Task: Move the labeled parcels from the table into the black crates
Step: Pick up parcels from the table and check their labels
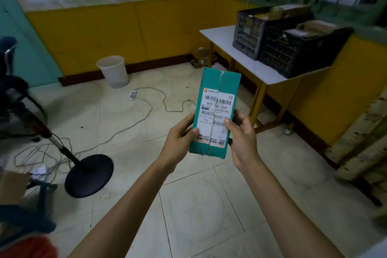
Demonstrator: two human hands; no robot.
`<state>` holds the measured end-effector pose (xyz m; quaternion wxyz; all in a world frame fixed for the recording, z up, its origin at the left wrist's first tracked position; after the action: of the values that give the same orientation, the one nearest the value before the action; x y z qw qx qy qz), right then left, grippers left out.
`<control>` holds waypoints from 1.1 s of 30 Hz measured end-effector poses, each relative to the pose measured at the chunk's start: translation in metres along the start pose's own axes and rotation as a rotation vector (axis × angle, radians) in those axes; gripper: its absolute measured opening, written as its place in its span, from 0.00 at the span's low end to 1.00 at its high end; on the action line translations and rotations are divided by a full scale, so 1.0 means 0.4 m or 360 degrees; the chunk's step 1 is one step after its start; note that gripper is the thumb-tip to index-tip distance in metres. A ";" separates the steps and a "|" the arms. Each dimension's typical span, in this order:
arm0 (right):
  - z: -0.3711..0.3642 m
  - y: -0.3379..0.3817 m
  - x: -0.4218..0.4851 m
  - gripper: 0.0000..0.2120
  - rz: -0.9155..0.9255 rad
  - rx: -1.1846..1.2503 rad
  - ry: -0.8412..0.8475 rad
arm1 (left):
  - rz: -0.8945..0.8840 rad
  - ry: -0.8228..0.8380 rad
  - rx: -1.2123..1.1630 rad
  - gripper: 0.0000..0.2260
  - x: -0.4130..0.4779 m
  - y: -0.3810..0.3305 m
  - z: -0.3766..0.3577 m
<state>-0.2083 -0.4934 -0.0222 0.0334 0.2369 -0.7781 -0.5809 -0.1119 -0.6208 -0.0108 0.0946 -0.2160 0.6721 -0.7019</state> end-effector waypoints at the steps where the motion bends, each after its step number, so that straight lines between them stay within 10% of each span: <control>1: -0.008 0.007 0.037 0.12 -0.0009 -0.0005 -0.0013 | 0.0021 0.0011 -0.0010 0.21 0.038 0.007 0.008; 19: -0.089 0.247 0.890 0.19 0.0284 0.0015 -0.0537 | -0.0118 0.0517 -0.0212 0.18 1.101 0.146 -0.001; 33: 0.221 0.429 1.393 0.21 0.0493 0.0199 -0.1099 | -0.0310 0.1108 -0.0268 0.18 1.684 0.274 -0.433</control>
<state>-0.7873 -0.6055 -0.0174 -0.1578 -0.0915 -0.8040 -0.5659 -0.8023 -0.7580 -0.0007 -0.2249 -0.0343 0.6957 -0.6814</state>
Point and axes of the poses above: each hand's wrist, its own x-axis towards the middle knuckle, its own z-axis out of the back of the hand, y = z × x, the point moved 3 cm from there along x, towards the middle knuckle, and after that the axes turned 11 degrees about -z, right-handed, at the moved point
